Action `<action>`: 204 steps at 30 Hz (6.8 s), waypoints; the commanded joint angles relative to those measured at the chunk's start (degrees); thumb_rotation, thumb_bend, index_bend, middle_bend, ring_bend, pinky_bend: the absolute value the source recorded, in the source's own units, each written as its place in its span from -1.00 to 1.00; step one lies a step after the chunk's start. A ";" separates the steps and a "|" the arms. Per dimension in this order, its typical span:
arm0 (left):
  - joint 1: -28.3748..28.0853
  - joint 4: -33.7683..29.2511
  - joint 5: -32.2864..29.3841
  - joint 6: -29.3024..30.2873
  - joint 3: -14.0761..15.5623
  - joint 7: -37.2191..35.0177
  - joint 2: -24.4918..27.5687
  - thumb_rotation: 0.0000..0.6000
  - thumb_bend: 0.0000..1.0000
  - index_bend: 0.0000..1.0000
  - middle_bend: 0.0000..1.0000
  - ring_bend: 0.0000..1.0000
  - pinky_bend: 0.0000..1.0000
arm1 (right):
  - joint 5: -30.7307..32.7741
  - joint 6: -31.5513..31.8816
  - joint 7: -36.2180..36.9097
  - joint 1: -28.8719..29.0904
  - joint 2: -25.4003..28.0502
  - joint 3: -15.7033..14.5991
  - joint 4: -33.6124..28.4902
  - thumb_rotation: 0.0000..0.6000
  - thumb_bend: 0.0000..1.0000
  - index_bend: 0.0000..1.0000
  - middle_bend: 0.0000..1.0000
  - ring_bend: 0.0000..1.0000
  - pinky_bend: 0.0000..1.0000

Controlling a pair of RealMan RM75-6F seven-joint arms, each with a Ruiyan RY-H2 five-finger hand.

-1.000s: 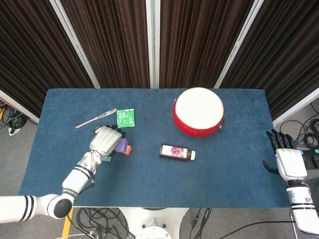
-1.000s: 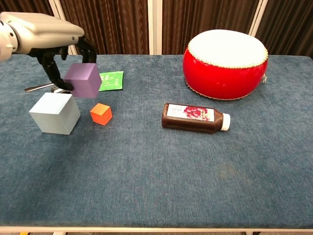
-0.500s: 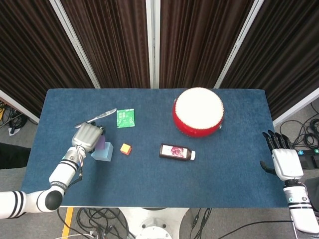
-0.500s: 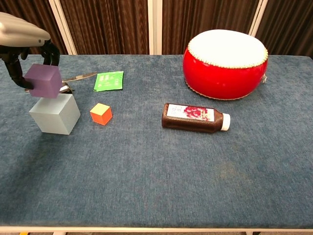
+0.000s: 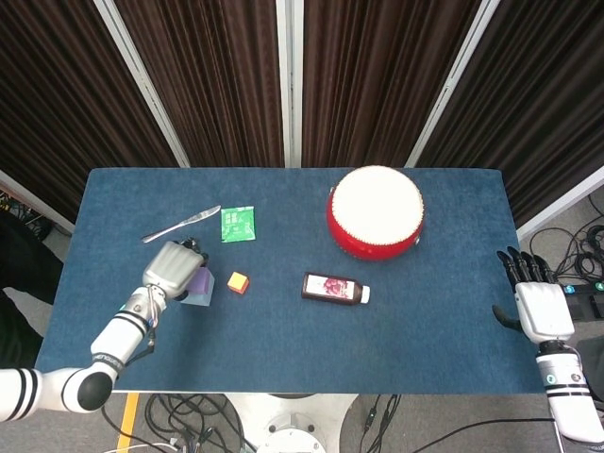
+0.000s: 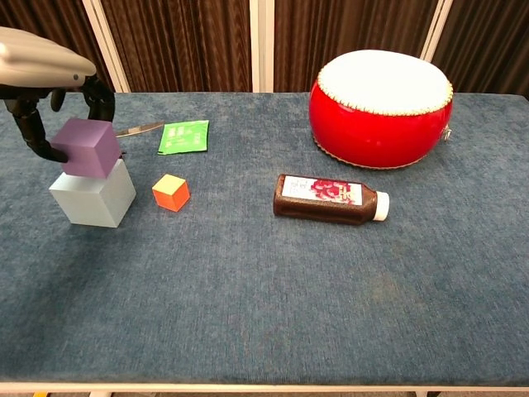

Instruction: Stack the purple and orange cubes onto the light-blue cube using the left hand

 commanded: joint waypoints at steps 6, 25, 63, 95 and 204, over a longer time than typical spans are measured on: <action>0.06 1.78 3.16 -0.01 1.17 -1.25 -0.82 1.00 -0.47 -0.04 0.00 -0.45 -0.18 | -0.02 0.39 -0.55 -0.25 0.15 -0.16 -0.34 1.00 -0.61 -1.00 -0.96 -1.00 -0.99; 1.13 6.37 11.55 -5.78 2.73 -9.59 1.07 1.00 -0.47 -0.04 0.00 -0.45 -0.19 | 0.33 1.54 -3.14 -0.51 0.53 0.03 -2.34 1.00 -0.61 -1.00 -0.96 -1.00 -0.99; 3.60 14.06 21.19 -9.86 1.84 -19.63 0.12 1.00 -0.47 -0.03 0.00 -0.45 -0.19 | 2.76 0.61 -9.16 0.49 0.14 0.26 -5.66 1.00 -0.61 -1.00 -0.96 -1.00 -0.99; 4.94 15.71 23.93 -10.46 0.94 -23.27 -0.20 1.00 -0.61 -0.42 -0.29 -0.47 -0.20 | 3.71 0.13 -10.00 1.00 -0.13 0.06 -5.79 1.00 -0.61 -1.00 -0.97 -1.00 -0.98; -2.73 39.76 22.35 -13.72 -0.19 -13.06 -26.40 1.00 -0.52 0.22 -0.06 -0.42 -0.17 | 7.45 -4.20 -3.57 2.38 0.56 1.49 -1.13 1.00 -0.60 -1.00 -0.97 -1.00 -1.00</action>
